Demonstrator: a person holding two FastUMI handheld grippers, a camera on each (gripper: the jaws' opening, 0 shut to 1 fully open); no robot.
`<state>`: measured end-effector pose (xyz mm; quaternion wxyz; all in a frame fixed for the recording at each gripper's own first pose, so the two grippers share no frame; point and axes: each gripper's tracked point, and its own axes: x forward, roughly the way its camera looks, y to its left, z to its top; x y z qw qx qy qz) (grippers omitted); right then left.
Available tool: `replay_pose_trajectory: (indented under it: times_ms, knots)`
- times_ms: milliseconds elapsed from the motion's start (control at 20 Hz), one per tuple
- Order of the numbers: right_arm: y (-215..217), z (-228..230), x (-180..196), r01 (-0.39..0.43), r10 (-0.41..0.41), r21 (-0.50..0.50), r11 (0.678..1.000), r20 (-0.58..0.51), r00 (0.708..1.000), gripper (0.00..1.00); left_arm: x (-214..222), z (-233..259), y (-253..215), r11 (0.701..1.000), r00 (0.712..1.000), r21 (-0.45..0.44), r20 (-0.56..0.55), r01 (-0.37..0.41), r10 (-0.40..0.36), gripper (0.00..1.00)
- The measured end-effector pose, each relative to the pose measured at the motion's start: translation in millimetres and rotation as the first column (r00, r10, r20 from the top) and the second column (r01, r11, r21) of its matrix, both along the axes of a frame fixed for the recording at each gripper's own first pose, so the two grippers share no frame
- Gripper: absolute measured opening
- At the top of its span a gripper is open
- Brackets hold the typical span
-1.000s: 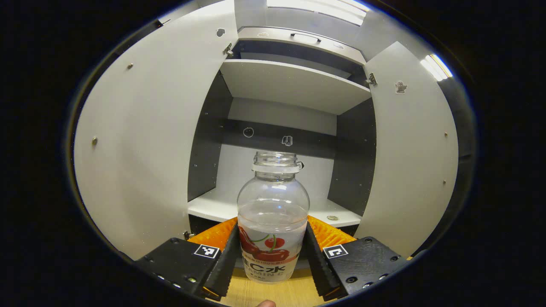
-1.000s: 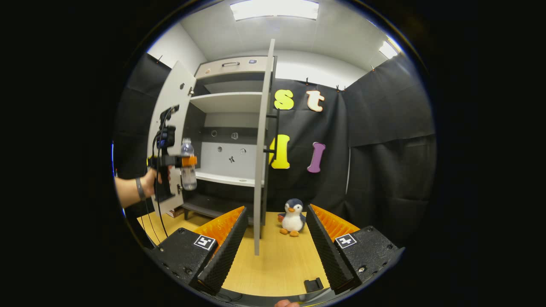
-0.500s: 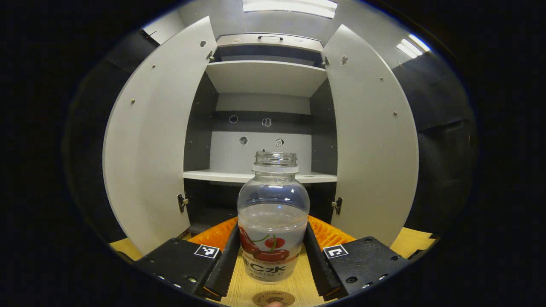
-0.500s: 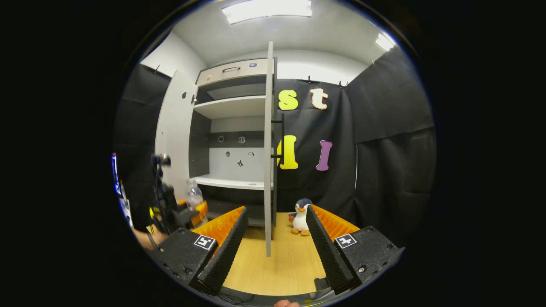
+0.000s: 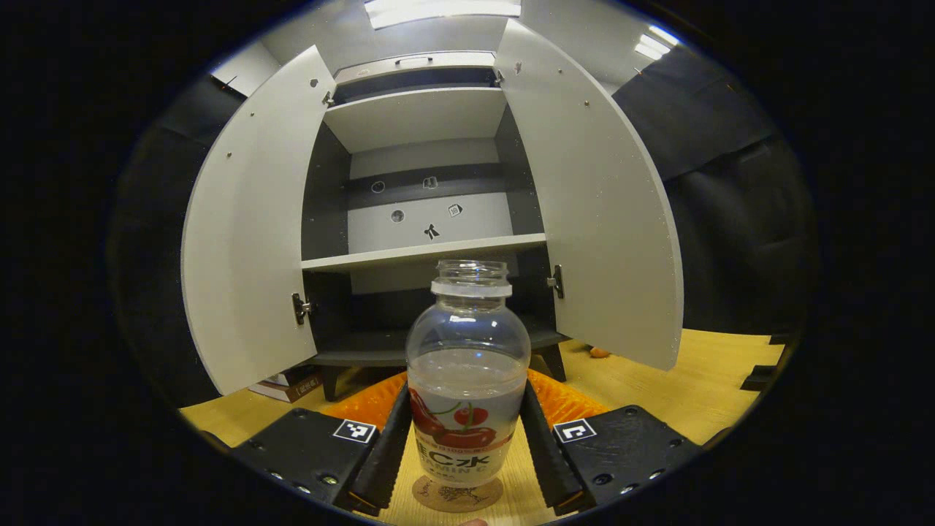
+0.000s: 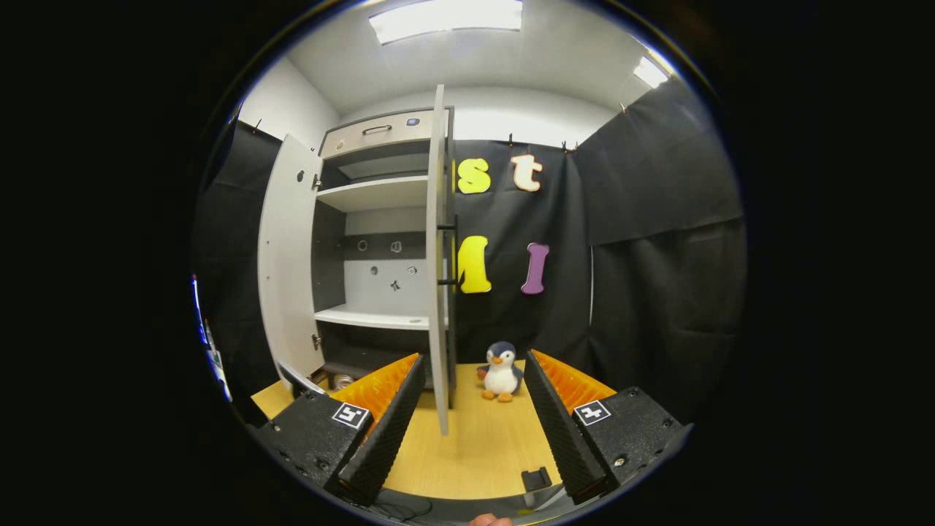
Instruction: Grasp the bottle in the cabinet with the left hand and place it on the coaster, then close the right door with the right hand and the left door with the left hand.
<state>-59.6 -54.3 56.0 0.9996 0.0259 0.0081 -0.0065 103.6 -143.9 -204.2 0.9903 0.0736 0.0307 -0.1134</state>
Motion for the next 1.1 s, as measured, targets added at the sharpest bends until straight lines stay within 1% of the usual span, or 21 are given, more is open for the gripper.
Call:
replay_pose_trajectory:
  times_ms: [100,200,300,400,450,650,750,850,950,1000,1050,1100]
  knots:
    - [-6,2,-7,0.014,-0.014,-0.001,1.000,-0.008,1.000,0.84,3,-20,1,1.000,0.999,-0.015,-0.039,-0.014,0.014,0.73]
    - [-11,2,-10,0.035,-0.035,-0.001,0.999,-0.013,0.999,0.84,4,-38,7,0.998,0.996,-0.030,-0.075,-0.052,0.049,0.73]
    - [-10,0,-9,0.039,-0.039,-0.005,0.999,-0.027,0.999,0.84,8,-47,14,0.997,0.993,-0.018,-0.083,-0.082,0.080,0.73]
    - [-4,-9,-7,0.018,-0.018,0.002,1.000,-0.062,0.998,0.84,9,-56,19,0.996,0.991,0.004,-0.091,-0.094,0.094,0.73]
    - [-1,-11,-6,0.010,-0.009,0.011,1.000,-0.069,0.998,0.84,10,-53,19,0.996,0.993,-0.006,-0.072,-0.094,0.093,0.73]
    - [8,-11,0,-0.017,0.018,0.021,1.000,-0.075,0.997,0.84,11,-55,25,0.992,0.989,-0.039,-0.093,-0.121,0.117,0.73]
    - [11,-14,3,-0.030,0.032,0.020,0.999,-0.087,0.996,0.84,11,-59,24,0.993,0.988,-0.021,-0.112,-0.113,0.110,0.76]
    - [13,-16,7,-0.037,0.040,0.033,0.999,-0.089,0.995,0.84,9,-68,26,0.994,0.984,-0.023,-0.147,-0.107,0.103,0.80]
    - [16,-17,10,-0.043,0.047,0.039,0.998,-0.093,0.995,0.84,7,-71,27,0.994,0.982,-0.041,-0.162,-0.103,0.095,0.86]
    - [17,-18,10,-0.045,0.048,0.038,0.998,-0.094,0.994,0.84,5,-69,27,0.994,0.983,-0.053,-0.163,-0.096,0.086,0.93]
    - [16,-18,11,-0.045,0.048,0.036,0.998,-0.097,0.994,0.84,5,-63,26,0.994,0.986,-0.068,-0.152,-0.086,0.075,0.97]
    - [16,-19,12,-0.045,0.049,0.037,0.998,-0.098,0.994,0.84,3,-57,24,0.994,0.989,-0.080,-0.138,-0.070,0.059,0.98]
